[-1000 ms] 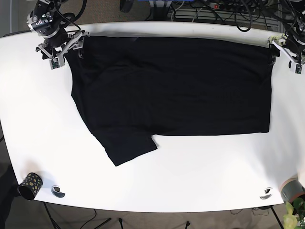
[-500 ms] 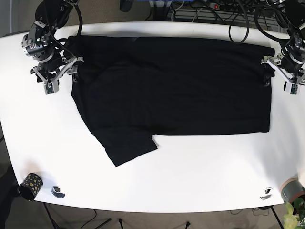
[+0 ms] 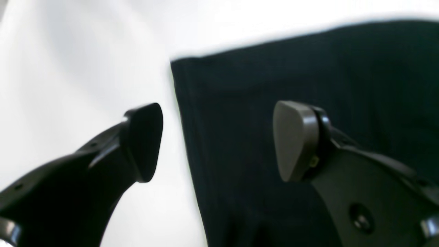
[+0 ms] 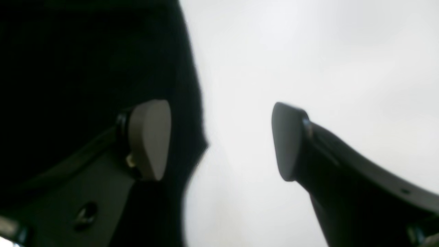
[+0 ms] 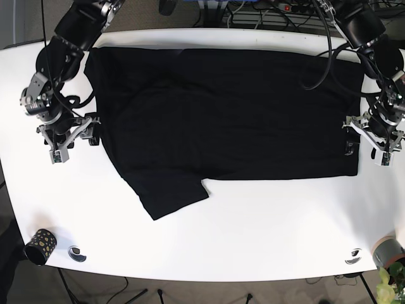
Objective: Fold the T-shirt properly
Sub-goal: 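Move both grippers to the hem and pinch its corners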
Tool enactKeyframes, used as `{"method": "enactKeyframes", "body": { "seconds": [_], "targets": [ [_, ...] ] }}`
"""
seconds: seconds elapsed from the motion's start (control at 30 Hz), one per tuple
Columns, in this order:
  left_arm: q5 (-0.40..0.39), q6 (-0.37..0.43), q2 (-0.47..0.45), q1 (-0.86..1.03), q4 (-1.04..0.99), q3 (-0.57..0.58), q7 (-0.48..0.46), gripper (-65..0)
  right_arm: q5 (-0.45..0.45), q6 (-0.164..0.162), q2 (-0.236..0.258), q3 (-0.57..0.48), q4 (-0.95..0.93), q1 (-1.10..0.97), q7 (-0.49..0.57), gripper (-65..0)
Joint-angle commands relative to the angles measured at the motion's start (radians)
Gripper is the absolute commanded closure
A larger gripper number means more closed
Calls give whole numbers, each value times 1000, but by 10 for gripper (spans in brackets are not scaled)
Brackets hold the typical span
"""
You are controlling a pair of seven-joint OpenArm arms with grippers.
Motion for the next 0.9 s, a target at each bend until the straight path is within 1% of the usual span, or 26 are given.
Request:
{"method": "enactKeyframes", "body": {
  "seconds": [0.0, 0.07, 0.2, 0.33, 0.4, 0.5, 0.63, 0.73, 0.87],
  "targets": [
    [-10, 29, -15, -49, -47, -1, -61, -458, -38, 2, 15, -35, -34, 63, 21, -445],
    [-8, 47, -16, -79, -110, -1, -98, -458, -70, 2, 14, -52, -76, 101, 26, -445],
    [-8, 58, -23, -130, -227, 10, -150, -458, -90, 2, 11, -76, -172, 161, 96, -445],
    [-7, 58, -63, -161, -322, 51, -189, -458, -91, 2, 17, -122, -314, 221, 174, -445],
    [-8, 58, -75, -170, -363, 83, -216, -458, -91, 2, 19, -134, -390, 253, 204, -445],
    [-8, 58, -90, -174, -386, 100, -244, -458, -91, 2, 34, -139, -484, 291, 251, -445],
    [-8, 58, -95, -176, -391, 100, -244, -458, -93, 2, 42, -141, -610, 344, 328, -445],
    [-8, 58, -95, -176, -391, 100, -244, -458, -93, 2, 49, -141, -697, 379, 357, -445],
    [-8, 58, -95, -176, -392, 100, -244, -458, -93, 2, 43, -142, -746, 393, 395, -445]
  ]
}}
